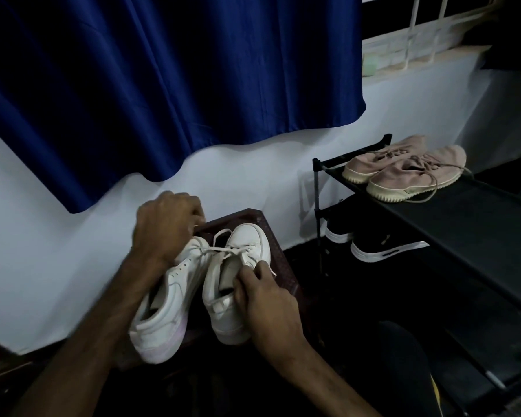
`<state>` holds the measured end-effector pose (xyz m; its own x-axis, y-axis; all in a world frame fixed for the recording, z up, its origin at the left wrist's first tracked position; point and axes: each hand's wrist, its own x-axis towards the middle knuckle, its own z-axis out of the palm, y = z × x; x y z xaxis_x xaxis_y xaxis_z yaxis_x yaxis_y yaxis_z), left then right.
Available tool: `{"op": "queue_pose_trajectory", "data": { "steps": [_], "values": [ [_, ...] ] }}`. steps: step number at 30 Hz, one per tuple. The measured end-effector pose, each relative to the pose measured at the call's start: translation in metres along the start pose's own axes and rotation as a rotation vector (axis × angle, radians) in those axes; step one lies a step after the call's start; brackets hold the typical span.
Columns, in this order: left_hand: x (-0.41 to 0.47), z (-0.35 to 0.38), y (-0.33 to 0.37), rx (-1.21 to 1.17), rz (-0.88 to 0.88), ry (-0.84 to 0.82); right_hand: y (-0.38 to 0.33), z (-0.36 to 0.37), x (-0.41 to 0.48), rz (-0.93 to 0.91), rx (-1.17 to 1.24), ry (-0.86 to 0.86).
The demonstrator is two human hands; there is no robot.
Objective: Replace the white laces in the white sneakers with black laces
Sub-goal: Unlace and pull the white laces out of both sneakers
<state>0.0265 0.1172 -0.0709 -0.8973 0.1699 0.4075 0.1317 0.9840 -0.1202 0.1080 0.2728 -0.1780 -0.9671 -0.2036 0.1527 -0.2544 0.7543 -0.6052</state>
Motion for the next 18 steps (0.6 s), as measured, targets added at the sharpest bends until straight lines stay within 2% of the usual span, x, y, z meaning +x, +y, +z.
{"op": "queue_pose_trajectory", "data": {
  "steps": [2, 4, 6, 9, 14, 18],
  "values": [
    [0.002, -0.003, -0.004, -0.122, 0.012, -0.080, 0.001, 0.002, -0.001, -0.009, -0.005, 0.010],
    [-0.004, 0.001, 0.009, -0.228, 0.115, -0.239, 0.001, 0.003, -0.001, -0.007, -0.002, 0.014],
    [-0.012, 0.012, 0.025, -0.175, 0.198, -0.325, 0.000, 0.004, 0.000, -0.006, -0.012, 0.006],
    [-0.017, 0.026, 0.040, -0.039, 0.229, -0.285, -0.001, 0.004, 0.000, -0.004, -0.017, 0.000],
    [-0.015, 0.032, 0.047, 0.047, 0.202, -0.206, 0.000, 0.002, 0.000, 0.014, -0.033, -0.005],
    [-0.007, 0.018, 0.029, -0.016, 0.054, -0.099, -0.002, 0.000, 0.000, 0.009, -0.027, -0.011]
  ]
}}
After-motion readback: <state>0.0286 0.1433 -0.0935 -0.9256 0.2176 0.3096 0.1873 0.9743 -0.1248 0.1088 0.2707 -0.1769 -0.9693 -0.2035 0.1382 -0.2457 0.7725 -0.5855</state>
